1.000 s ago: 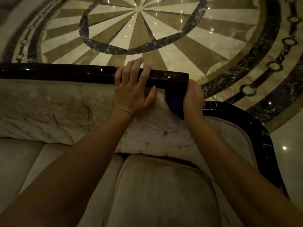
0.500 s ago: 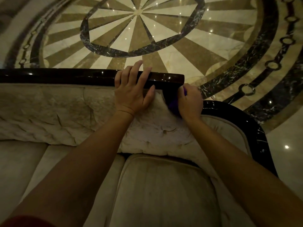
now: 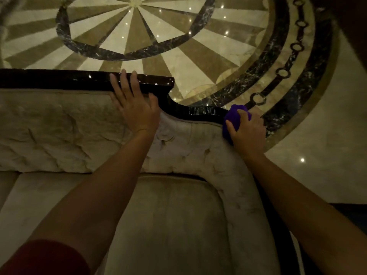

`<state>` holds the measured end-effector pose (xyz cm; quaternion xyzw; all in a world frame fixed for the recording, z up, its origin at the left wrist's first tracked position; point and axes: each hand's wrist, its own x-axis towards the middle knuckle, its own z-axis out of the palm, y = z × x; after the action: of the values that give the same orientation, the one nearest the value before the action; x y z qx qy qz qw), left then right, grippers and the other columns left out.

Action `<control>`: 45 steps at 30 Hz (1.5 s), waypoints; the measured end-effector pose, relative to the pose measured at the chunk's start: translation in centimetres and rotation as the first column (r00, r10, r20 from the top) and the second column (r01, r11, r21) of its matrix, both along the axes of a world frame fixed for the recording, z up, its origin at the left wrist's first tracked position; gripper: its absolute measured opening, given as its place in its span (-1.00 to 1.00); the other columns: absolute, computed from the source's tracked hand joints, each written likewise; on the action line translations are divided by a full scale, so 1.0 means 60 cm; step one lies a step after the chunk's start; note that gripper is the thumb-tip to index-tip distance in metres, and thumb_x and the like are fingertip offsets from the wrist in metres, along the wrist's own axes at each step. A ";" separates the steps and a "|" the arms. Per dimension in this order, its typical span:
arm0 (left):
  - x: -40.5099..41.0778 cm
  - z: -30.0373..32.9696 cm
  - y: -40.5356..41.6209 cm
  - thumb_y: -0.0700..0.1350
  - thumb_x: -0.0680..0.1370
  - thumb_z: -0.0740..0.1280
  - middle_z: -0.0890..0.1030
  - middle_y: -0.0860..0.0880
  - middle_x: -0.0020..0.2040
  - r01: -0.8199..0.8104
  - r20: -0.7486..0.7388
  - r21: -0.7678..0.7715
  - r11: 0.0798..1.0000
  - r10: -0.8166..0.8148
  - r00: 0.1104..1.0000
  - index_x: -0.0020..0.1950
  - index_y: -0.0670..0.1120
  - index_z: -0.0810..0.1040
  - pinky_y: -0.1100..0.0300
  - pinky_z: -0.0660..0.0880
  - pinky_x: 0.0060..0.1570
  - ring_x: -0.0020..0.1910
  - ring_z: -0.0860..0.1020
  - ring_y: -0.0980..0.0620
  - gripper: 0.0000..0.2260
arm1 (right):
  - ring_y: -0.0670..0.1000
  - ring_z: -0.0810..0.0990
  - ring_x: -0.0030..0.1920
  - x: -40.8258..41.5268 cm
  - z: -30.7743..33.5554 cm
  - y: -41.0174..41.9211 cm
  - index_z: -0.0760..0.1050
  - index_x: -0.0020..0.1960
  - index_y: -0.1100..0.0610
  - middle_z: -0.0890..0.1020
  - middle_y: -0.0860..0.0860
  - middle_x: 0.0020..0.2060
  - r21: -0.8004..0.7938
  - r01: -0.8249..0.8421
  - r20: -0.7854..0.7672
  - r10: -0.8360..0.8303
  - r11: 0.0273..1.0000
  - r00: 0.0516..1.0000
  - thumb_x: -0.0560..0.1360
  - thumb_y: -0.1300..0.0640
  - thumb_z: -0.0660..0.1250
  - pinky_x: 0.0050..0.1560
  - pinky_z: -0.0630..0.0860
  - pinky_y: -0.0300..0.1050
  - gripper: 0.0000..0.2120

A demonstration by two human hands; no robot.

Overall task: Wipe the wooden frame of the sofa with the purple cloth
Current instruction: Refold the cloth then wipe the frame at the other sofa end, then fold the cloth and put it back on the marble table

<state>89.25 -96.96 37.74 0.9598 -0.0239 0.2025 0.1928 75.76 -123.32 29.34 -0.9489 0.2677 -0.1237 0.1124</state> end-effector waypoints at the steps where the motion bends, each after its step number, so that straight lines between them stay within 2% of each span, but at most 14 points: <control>1: -0.005 0.001 0.005 0.05 0.63 0.16 0.15 -0.16 0.70 0.027 -0.013 0.014 1.000 -0.027 1.000 0.66 -0.10 0.22 -0.27 0.03 0.61 0.69 0.01 -0.29 -0.39 | 0.32 0.52 0.22 -0.023 -0.007 -0.005 0.34 0.46 0.05 0.50 0.26 0.29 0.033 0.034 -0.025 -0.033 0.999 0.999 0.61 -0.23 0.29 0.10 0.57 0.22 -0.46; 7: -0.105 -0.015 0.023 0.05 0.62 0.28 -0.08 -0.28 0.71 0.232 -0.248 0.215 0.949 -0.177 0.952 0.71 -0.03 0.05 -0.38 0.14 0.56 0.67 -0.07 -0.38 -0.28 | 0.35 0.50 0.23 -0.244 -0.069 -0.001 0.18 0.58 0.14 0.45 0.33 0.33 0.158 0.266 -0.353 -0.197 0.951 0.915 0.63 -0.24 0.27 0.10 0.58 0.21 -0.30; 11: -0.205 -0.009 -0.007 -0.02 0.64 0.30 -0.07 -0.25 0.71 0.227 -0.452 0.093 0.969 -0.163 0.877 0.69 -0.10 0.12 -0.28 0.26 0.54 0.66 0.09 -0.34 -0.33 | 0.29 0.53 0.22 -0.365 -0.085 0.008 0.18 0.56 0.17 0.49 0.28 0.31 0.093 0.271 -0.541 -0.180 0.958 0.821 0.63 -0.24 0.28 0.05 0.58 0.13 -0.31; 14: -0.306 0.007 -0.042 -0.12 0.63 0.36 0.12 -0.28 0.68 0.321 -0.579 0.042 0.946 -0.239 0.779 0.64 -0.13 0.27 -0.28 0.31 0.52 0.60 0.24 -0.37 -0.41 | 0.27 0.58 0.23 -0.394 -0.056 -0.018 0.29 0.49 0.16 0.54 0.24 0.28 0.158 0.215 -0.632 -0.069 0.964 0.772 0.61 -0.24 0.29 0.12 0.55 0.08 -0.36; 17: -0.415 -0.017 -0.069 -0.24 0.64 0.36 0.50 -0.36 0.40 0.258 -0.679 -0.220 0.941 -0.338 0.651 0.33 -0.20 0.58 -0.23 0.45 0.38 0.42 0.47 -0.38 -0.74 | 0.24 0.57 0.32 -0.408 0.010 -0.060 0.40 0.48 0.14 0.55 0.19 0.36 0.327 0.188 -0.781 0.153 0.926 0.606 0.60 -0.31 0.29 0.27 0.51 0.10 -0.35; 20: -0.526 0.007 -0.082 -0.07 0.71 0.27 0.57 -0.10 0.22 -0.049 -0.768 -0.524 0.850 -0.447 0.458 0.29 -0.06 0.56 -0.13 0.56 0.19 0.12 0.60 -0.10 -0.81 | 0.24 0.58 0.29 -0.415 0.094 -0.046 0.41 0.48 0.18 0.56 0.19 0.34 0.568 0.202 -0.629 0.263 0.798 0.731 0.51 -0.37 0.40 0.22 0.53 0.06 -0.21; 23: -0.608 0.025 -0.070 0.10 0.72 0.24 0.66 -0.17 0.25 -0.322 -0.735 -0.677 0.662 -0.588 0.336 0.35 -0.10 0.55 -0.14 0.66 0.04 0.09 0.70 -0.23 -0.66 | 0.09 0.68 0.05 -0.432 0.169 0.028 0.51 0.24 -0.02 0.67 0.06 0.12 0.806 0.039 -0.299 0.349 0.591 0.888 0.46 -0.40 0.43 0.06 0.65 0.00 -0.44; 26: -0.664 0.068 -0.023 0.26 0.67 0.24 0.73 -0.21 0.15 -0.373 -0.619 -0.785 0.494 -0.638 0.458 0.31 -0.08 0.60 -0.10 0.70 0.01 0.05 0.74 -0.22 -0.54 | 0.00 0.69 -0.04 -0.452 0.225 0.123 0.51 0.07 -0.14 0.68 -0.03 0.00 0.850 -0.126 -0.067 0.342 0.512 0.937 0.53 -0.36 0.37 -0.04 0.63 -0.04 -0.67; 30: -0.724 0.121 0.098 0.35 0.48 0.37 0.76 -0.01 0.11 -0.348 -0.490 -0.871 0.345 -0.627 0.605 0.28 0.05 0.64 -0.01 0.72 0.00 0.07 0.75 -0.04 -0.49 | 0.07 0.68 0.12 -0.478 0.271 0.255 0.56 0.31 0.01 0.69 0.04 0.14 0.909 -0.169 0.049 0.304 0.381 0.951 0.68 -0.25 0.20 0.29 0.59 0.22 -0.59; 34: -0.778 0.139 0.231 0.07 0.56 0.49 0.75 0.08 0.10 -0.234 -0.436 -0.872 0.430 -0.465 0.770 0.18 0.18 0.61 0.16 0.65 0.05 0.10 0.71 0.15 -0.79 | 0.06 0.67 0.18 -0.512 0.299 0.405 0.48 0.42 -0.05 0.67 0.00 0.19 0.923 -0.254 0.130 0.389 0.288 0.912 0.65 -0.30 0.11 0.32 0.56 0.25 -0.51; 36: -0.804 0.141 0.305 -0.05 0.59 0.48 0.73 0.12 0.08 -0.238 -0.385 -0.879 0.414 -0.319 0.866 0.21 0.13 0.62 0.29 0.60 0.01 0.04 0.69 0.25 -0.79 | 0.03 0.63 0.26 -0.529 0.305 0.487 0.36 0.52 -0.16 0.62 -0.06 0.31 0.930 -0.274 0.147 0.433 0.246 0.889 0.55 -0.39 0.14 0.32 0.57 0.19 -0.39; 39: -0.842 0.159 0.433 -0.05 0.60 0.48 0.71 0.16 0.04 -0.220 -0.288 -0.886 0.409 -0.112 0.951 0.27 0.07 0.62 0.34 0.62 -0.04 0.01 0.67 0.29 -0.76 | -0.10 0.65 0.20 -0.552 0.301 0.606 0.36 0.52 -0.19 0.61 -0.13 0.28 0.948 -0.261 0.160 0.437 0.184 0.885 0.48 -0.37 0.24 0.08 0.68 0.00 -0.36; 42: -0.884 0.180 0.564 0.01 0.60 0.47 0.68 0.31 -0.07 -0.208 -0.234 -0.872 0.443 -0.004 0.972 0.00 0.34 0.60 0.37 0.60 -0.14 -0.08 0.64 0.34 -0.81 | -0.06 0.74 0.03 -0.567 0.274 0.718 0.47 0.40 -0.03 0.70 -0.02 0.13 0.970 -0.181 0.091 0.452 0.161 0.887 0.62 -0.17 0.24 -0.19 0.67 -0.16 -0.58; 45: -0.937 0.197 0.686 0.04 0.62 0.44 0.67 0.35 -0.02 -0.221 -0.215 -0.907 0.359 0.057 0.975 0.01 0.34 0.60 0.41 0.57 -0.14 -0.04 0.64 0.34 -0.85 | 0.07 0.72 0.10 -0.583 0.251 0.831 0.53 0.20 -0.02 0.69 0.12 0.18 0.992 -0.027 -0.038 0.484 0.127 0.874 0.71 -0.07 0.20 -0.16 0.66 -0.03 -0.80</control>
<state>33.05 -55.78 49.58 0.6972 0.1890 0.1255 0.6801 40.79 -73.47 44.42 -0.6891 0.1279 0.2703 0.6601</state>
